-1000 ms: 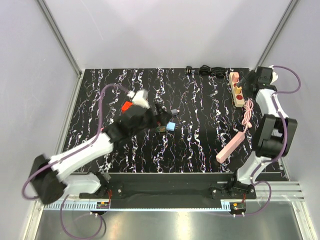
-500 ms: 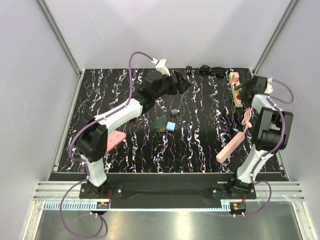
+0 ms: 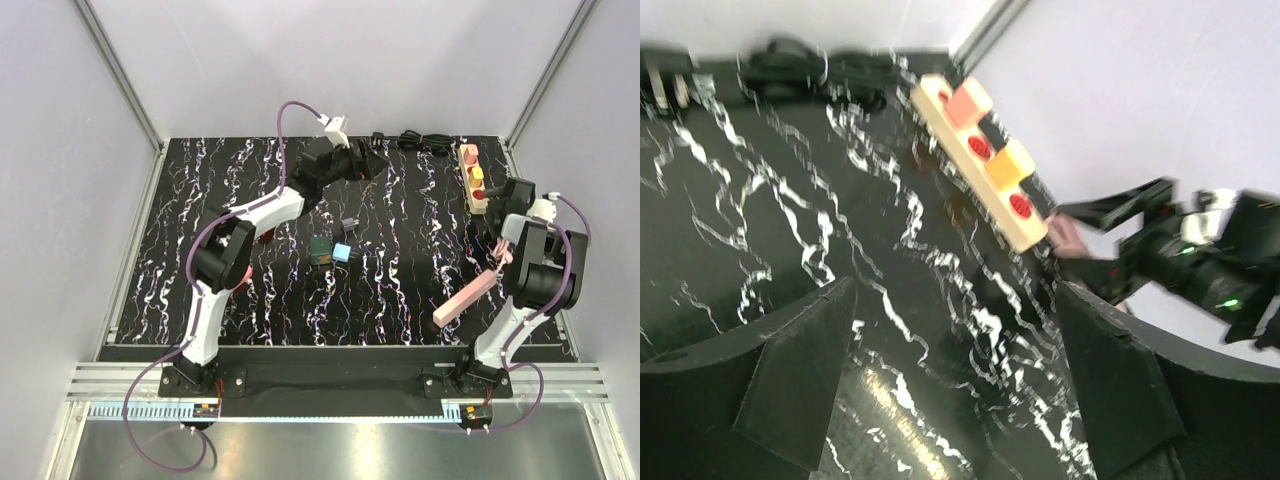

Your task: Pull the plug off the socket

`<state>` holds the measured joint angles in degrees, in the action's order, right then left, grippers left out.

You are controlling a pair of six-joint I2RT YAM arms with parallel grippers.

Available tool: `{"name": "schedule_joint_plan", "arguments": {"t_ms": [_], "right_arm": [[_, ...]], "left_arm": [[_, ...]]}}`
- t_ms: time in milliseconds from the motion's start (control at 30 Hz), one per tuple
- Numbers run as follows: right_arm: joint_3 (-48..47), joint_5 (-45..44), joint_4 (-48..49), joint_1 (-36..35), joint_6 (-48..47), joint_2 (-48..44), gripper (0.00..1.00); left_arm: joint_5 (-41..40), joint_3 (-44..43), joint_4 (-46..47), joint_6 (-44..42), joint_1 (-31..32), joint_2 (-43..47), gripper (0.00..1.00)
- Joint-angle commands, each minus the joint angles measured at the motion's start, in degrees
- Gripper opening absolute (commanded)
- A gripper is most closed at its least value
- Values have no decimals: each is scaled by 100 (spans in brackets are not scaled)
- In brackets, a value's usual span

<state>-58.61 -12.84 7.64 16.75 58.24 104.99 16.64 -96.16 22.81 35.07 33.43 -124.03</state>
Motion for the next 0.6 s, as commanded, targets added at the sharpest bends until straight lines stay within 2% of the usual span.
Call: {"name": "schedule_joint_plan", "arguments": {"t_ms": [0,100,133,200,233,300,433,567], "right_arm": [[306,-430,71,345,249,-286,89],[332,-368,-34,627,162,-339,89],[298,-351,-17,636,-134,-339,89],[9,437,186,636,-741,-121,89],[-584,762,-41,627,-1074,246,91],[-993,1405,-491,514,-1401,556,91],[-1083,1556,-519,329,-1779,559,92],[-951,1119,-359,-101,-2272,119,93]], "left_arm": [[261,-70,734,-61,6,28,84],[85,18,576,-315,6,133,83],[41,36,532,-377,14,177,83],[-21,80,391,-579,6,203,83],[-12,89,374,-632,6,221,83],[49,115,365,-720,6,204,83],[356,150,557,-817,-12,72,83],[479,159,567,-932,-73,-51,84]]}}
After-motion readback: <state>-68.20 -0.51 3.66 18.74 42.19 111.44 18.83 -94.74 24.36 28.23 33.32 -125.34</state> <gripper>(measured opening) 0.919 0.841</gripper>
